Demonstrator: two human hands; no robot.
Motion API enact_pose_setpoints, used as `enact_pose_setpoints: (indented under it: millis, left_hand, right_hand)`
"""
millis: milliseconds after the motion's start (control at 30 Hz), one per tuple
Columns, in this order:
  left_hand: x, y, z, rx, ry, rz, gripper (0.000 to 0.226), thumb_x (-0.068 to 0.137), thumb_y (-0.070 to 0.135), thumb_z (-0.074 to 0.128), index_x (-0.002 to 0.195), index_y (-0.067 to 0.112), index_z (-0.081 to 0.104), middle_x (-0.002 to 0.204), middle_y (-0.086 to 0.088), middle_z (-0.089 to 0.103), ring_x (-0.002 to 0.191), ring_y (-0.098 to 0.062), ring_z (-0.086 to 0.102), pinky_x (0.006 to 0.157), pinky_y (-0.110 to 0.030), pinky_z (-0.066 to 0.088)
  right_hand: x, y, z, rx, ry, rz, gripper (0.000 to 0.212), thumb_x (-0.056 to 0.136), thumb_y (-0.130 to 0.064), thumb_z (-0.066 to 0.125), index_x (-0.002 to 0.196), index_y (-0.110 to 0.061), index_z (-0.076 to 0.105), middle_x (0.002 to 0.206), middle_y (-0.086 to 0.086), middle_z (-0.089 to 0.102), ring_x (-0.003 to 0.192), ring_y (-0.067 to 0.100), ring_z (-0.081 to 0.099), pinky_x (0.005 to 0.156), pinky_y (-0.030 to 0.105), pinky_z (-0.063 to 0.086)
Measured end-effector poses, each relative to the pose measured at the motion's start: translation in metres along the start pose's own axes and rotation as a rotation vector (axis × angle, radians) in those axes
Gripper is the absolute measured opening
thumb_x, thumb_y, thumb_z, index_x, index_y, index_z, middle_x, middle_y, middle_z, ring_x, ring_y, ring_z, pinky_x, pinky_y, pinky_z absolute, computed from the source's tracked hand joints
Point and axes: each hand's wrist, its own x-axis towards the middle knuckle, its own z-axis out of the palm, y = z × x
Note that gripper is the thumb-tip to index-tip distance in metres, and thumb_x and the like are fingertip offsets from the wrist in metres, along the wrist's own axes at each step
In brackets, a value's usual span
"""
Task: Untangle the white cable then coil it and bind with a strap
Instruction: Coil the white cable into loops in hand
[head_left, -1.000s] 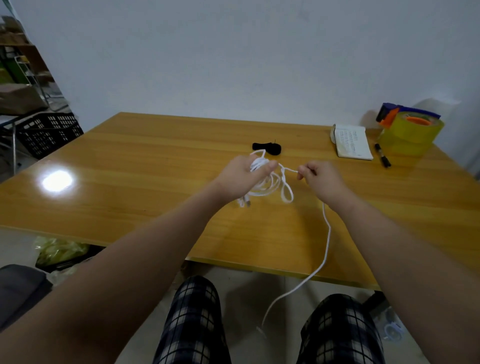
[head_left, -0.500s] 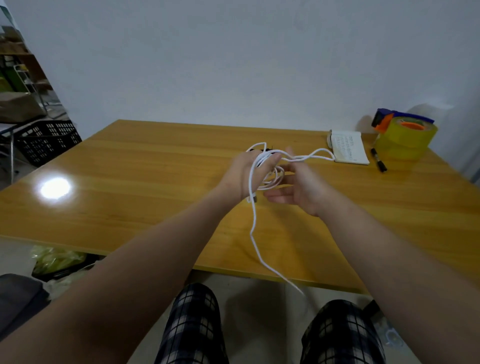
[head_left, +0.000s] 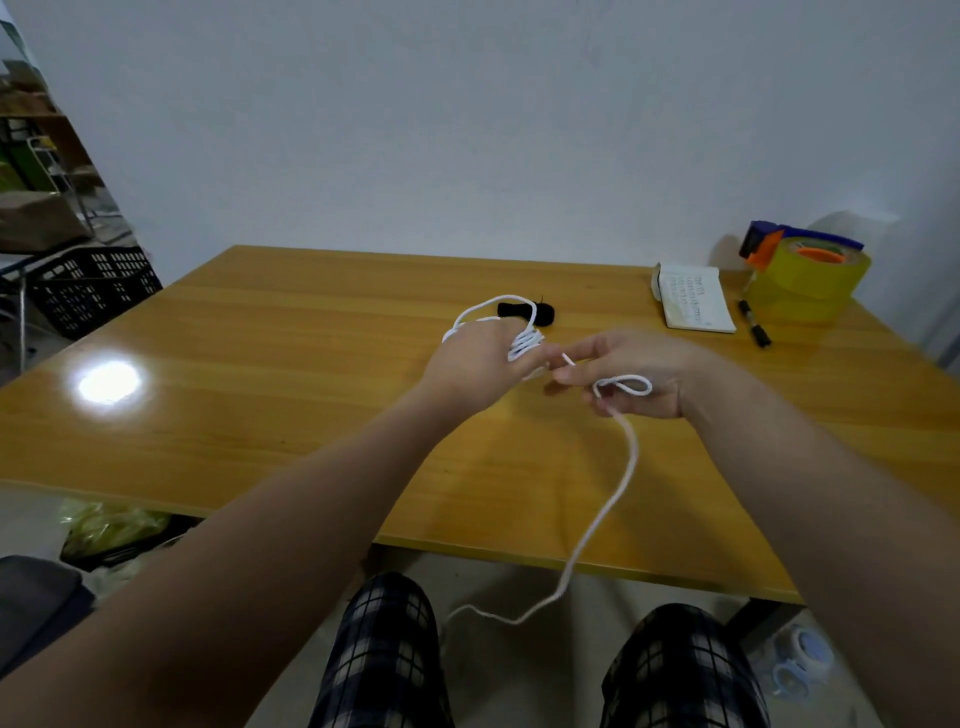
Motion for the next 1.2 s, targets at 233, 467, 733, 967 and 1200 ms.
enact_pose_setpoints:
  millis: [233, 467, 733, 967, 1200]
  left_hand:
    - [0.003, 0.0, -0.011, -0.327, -0.197, -0.258, 0.052, 0.09, 0.057, 0.048, 0.06, 0.017, 0.033, 0.052, 0.002, 0.031, 0.044, -0.011, 0.027, 0.046, -0.025, 0.023]
    - [0.0, 0.012, -0.023, -1.2, -0.257, -0.244, 0.043, 0.097, 0.038, 0.045, 0.061, 0.019, 0.034, 0.047, 0.008, 0.024, 0.036, -0.004, 0.018, 0.035, -0.016, 0.013]
    - [-0.002, 0.007, -0.026, -1.472, -0.06, -0.309, 0.044, 0.096, 0.039, 0.048, 0.06, 0.017, 0.036, 0.043, 0.009, 0.027, 0.034, -0.004, 0.021, 0.034, -0.016, 0.017]
    - [-0.004, 0.024, -0.012, -1.674, -0.256, -0.316, 0.054, 0.093, 0.048, 0.045, 0.048, 0.019, 0.037, 0.035, 0.008, 0.026, 0.03, -0.005, 0.024, 0.036, -0.015, 0.016]
    - [0.026, 0.01, -0.031, -1.553, 0.15, -0.478, 0.038, 0.099, 0.035, 0.042, 0.066, 0.015, 0.043, 0.048, 0.003, 0.04, 0.044, -0.012, 0.042, 0.048, -0.024, 0.037]
  right_hand:
    - [-0.001, 0.001, -0.01, -0.493, 0.57, -0.437, 0.03, 0.082, -0.042, 0.066, 0.066, -0.017, 0.064, 0.048, -0.01, 0.042, 0.05, 0.008, 0.042, 0.057, 0.028, 0.034]
    - [0.002, 0.013, -0.016, -0.136, 0.539, -0.458, 0.033, 0.09, -0.041, 0.055, 0.079, -0.009, 0.058, 0.081, -0.006, 0.053, 0.073, -0.003, 0.047, 0.067, 0.015, 0.031]
    - [0.013, 0.048, -0.012, -0.09, 0.675, -0.336, 0.063, 0.093, -0.048, 0.047, 0.099, 0.015, 0.056, 0.097, 0.026, 0.064, 0.093, 0.04, 0.057, 0.085, 0.046, 0.045]
    - [0.035, 0.046, -0.007, -0.309, 0.872, -0.144, 0.06, 0.096, -0.051, 0.035, 0.048, -0.015, 0.031, 0.05, 0.001, 0.033, 0.049, 0.018, 0.031, 0.049, 0.033, 0.02]
    - [0.037, 0.066, 0.005, -0.803, 0.635, -0.214, 0.031, 0.101, -0.038, 0.029, 0.089, -0.019, 0.05, 0.082, 0.007, 0.058, 0.078, 0.03, 0.055, 0.061, 0.034, 0.038]
